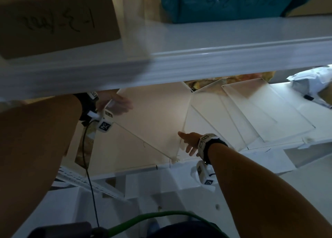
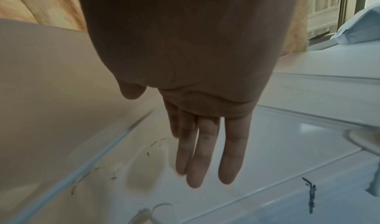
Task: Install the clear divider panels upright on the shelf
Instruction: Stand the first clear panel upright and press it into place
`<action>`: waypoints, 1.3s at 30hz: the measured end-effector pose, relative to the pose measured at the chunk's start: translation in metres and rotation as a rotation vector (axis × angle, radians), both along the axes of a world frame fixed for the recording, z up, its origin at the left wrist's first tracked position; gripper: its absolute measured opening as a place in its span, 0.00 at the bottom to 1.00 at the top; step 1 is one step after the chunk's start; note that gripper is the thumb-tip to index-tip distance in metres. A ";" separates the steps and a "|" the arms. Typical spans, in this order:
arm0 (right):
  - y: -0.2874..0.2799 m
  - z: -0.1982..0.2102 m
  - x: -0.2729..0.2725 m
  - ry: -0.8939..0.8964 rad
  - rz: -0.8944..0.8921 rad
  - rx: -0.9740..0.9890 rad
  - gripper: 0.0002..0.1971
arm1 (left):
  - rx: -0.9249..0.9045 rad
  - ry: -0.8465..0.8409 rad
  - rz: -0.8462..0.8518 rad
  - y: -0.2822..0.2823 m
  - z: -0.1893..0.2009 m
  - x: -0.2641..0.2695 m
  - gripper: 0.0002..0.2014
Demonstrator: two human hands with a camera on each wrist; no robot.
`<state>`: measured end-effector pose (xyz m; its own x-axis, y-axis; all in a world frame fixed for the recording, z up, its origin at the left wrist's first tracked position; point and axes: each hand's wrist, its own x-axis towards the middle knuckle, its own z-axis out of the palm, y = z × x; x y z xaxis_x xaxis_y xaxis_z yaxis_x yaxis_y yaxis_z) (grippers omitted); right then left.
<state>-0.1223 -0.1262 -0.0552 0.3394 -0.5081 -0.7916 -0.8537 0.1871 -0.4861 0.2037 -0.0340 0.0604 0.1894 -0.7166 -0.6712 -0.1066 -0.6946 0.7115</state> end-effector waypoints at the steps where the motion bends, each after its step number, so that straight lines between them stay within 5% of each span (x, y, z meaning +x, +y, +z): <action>1: 0.001 -0.001 0.002 -0.019 0.008 -0.025 0.39 | -0.020 0.019 0.005 -0.001 -0.002 -0.001 0.22; 3: 0.002 -0.001 0.005 -0.054 0.022 -0.087 0.38 | -0.044 0.055 0.042 -0.003 -0.005 -0.006 0.08; 5: -0.001 -0.001 0.005 -0.090 0.007 -0.132 0.37 | -0.063 0.039 0.086 -0.008 -0.008 -0.011 0.19; 10: -0.012 -0.008 -0.003 -0.164 -0.202 -0.101 0.34 | -0.104 0.118 0.146 -0.019 -0.015 -0.022 0.22; 13: -0.014 -0.010 -0.012 -0.237 -0.298 0.000 0.26 | -0.123 0.127 0.163 -0.024 -0.023 -0.025 0.06; 15: -0.015 -0.011 -0.021 -0.230 -0.312 0.054 0.23 | -0.098 0.120 0.129 -0.028 -0.027 -0.029 0.16; 18: -0.015 -0.012 -0.035 -0.172 -0.354 0.124 0.20 | 0.042 0.081 0.021 -0.027 -0.038 -0.037 0.06; 20: -0.018 -0.008 -0.041 -0.176 -0.406 0.118 0.19 | 0.137 -0.079 -0.024 -0.027 -0.049 -0.036 0.14; 22: -0.027 -0.002 -0.041 -0.325 -0.596 0.071 0.13 | 0.210 -0.200 -0.026 -0.028 -0.061 -0.038 0.29; 25: -0.045 0.008 -0.038 -0.747 -1.018 0.023 0.05 | 0.303 -0.128 -0.004 -0.025 -0.070 -0.064 0.30; 28: -0.051 0.014 -0.031 -1.081 -1.232 0.122 0.15 | 0.306 -0.127 -0.051 -0.025 -0.087 -0.084 0.33; 39: 0.008 -0.024 0.019 -0.782 -0.871 0.074 0.07 | 0.142 -0.162 -0.151 -0.043 -0.144 -0.153 0.33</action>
